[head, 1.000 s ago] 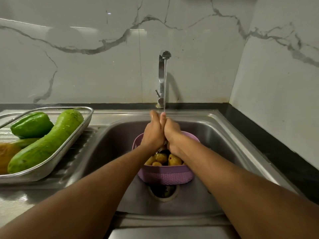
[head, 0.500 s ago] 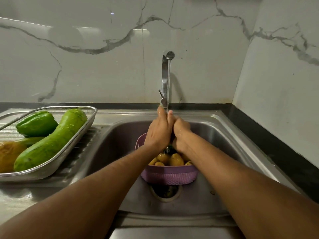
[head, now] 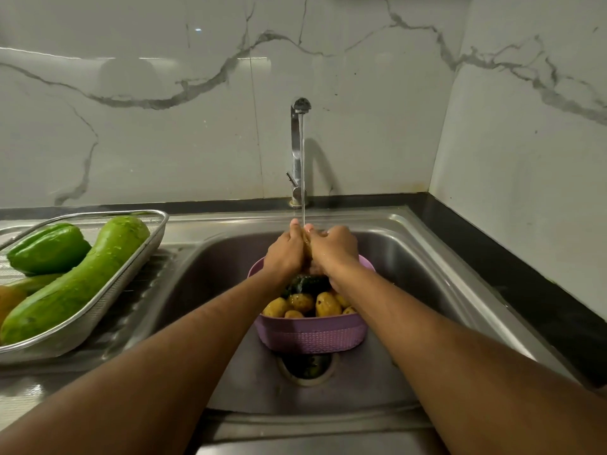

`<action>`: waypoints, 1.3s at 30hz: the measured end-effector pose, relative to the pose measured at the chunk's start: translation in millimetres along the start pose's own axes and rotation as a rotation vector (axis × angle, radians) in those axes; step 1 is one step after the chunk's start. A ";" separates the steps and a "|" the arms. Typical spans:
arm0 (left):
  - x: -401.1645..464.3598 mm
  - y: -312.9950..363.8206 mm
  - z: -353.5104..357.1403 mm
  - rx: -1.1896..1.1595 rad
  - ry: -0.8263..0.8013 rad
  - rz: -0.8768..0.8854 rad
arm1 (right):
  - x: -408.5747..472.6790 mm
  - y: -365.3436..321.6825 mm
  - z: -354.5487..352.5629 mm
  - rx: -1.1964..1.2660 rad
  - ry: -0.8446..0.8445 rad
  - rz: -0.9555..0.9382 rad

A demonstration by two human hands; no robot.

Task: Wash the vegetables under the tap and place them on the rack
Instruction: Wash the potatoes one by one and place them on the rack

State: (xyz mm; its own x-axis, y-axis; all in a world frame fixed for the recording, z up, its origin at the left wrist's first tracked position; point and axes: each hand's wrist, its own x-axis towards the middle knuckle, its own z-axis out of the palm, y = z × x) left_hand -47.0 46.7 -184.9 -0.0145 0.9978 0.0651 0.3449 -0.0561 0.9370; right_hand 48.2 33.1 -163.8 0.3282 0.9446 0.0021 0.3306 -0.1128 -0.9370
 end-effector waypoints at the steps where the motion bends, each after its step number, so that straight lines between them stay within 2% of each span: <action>1: -0.9 -0.3 -0.4 0.027 -0.039 0.001 | 2.0 -0.4 -3.2 -0.055 0.029 -0.061; 3: -2.7 1.3 1.6 0.019 -0.060 0.053 | 4.1 0.1 -7.3 -0.097 0.045 -0.118; 8: -1.3 0.3 2.8 -0.026 -0.013 0.147 | -0.9 1.4 -17.4 0.043 -0.020 -0.098; 13: 3.6 -6.3 -3.1 0.077 0.079 0.125 | -3.6 3.0 -26.4 0.275 -0.222 0.150; 18: 1.1 -10.7 -6.7 0.102 0.053 0.083 | -5.2 0.3 -21.6 0.327 -0.307 0.327; 22: -12.5 -2.5 1.0 0.373 0.062 0.239 | -2.1 -2.4 -8.6 0.371 -0.257 0.335; 24: -13.7 -1.0 2.6 0.423 0.056 0.271 | -0.6 -2.8 -5.6 0.417 -0.251 0.334; 27: -9.5 -2.0 5.6 0.333 0.076 0.232 | -0.8 -2.7 -4.1 0.297 -0.234 0.213; 30: -3.1 -1.3 11.1 0.103 0.071 0.123 | -3.8 -6.2 -2.4 0.049 -0.163 -0.041; 34: 1.8 4.3 6.4 -0.216 -0.018 -0.036 | 3.5 -2.7 0.9 -0.245 -0.091 -0.336; 36: -0.4 5.2 5.7 -0.227 0.007 -0.007 | 5.2 0.2 1.1 -0.276 -0.077 -0.418; 39: -5.6 6.4 4.6 -0.087 0.150 0.227 | 1.1 -2.7 -0.1 -0.142 -0.037 -0.423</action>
State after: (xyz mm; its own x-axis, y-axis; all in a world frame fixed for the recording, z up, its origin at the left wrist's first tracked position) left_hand -40.4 40.9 -180.8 -0.0872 0.9433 0.3202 0.2739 -0.2864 0.9181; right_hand 47.8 34.4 -161.3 0.1068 0.9268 0.3599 0.5482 0.2471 -0.7990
